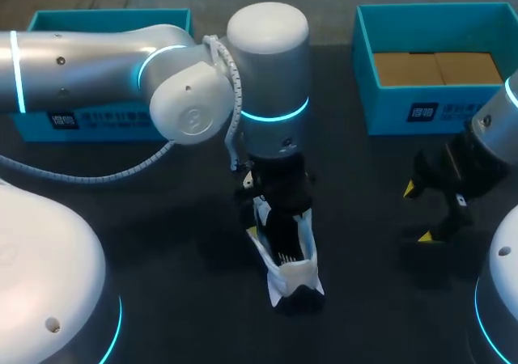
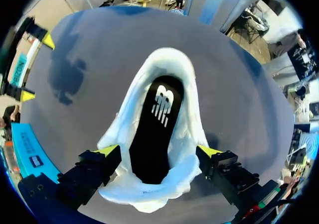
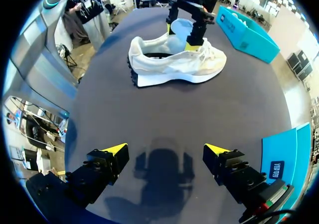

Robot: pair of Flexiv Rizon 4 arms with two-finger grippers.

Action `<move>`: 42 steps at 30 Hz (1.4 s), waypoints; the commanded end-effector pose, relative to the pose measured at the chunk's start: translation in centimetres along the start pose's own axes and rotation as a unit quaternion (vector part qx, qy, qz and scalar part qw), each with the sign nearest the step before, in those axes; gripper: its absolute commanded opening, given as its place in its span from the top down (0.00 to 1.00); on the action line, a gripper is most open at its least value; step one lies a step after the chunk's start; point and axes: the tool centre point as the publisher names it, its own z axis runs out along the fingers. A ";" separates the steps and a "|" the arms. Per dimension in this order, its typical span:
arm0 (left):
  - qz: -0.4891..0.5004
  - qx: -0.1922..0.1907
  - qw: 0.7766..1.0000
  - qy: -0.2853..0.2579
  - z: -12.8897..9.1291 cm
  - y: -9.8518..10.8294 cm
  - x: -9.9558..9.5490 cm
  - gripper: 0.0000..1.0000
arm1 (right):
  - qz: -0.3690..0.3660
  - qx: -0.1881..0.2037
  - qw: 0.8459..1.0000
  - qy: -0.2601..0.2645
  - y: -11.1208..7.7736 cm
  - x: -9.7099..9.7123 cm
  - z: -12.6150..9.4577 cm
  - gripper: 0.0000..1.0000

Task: Take the shoe out of the shoebox, open the shoe tongue, remove and reinsert the insole, then place the shoe into the shoebox

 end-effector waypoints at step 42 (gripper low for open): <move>0.042 0.002 0.999 -0.012 -1.7 1.3 -0.3 0.00 | 0.001 0.001 1.000 -0.001 0.0 0.1 0.1 0.00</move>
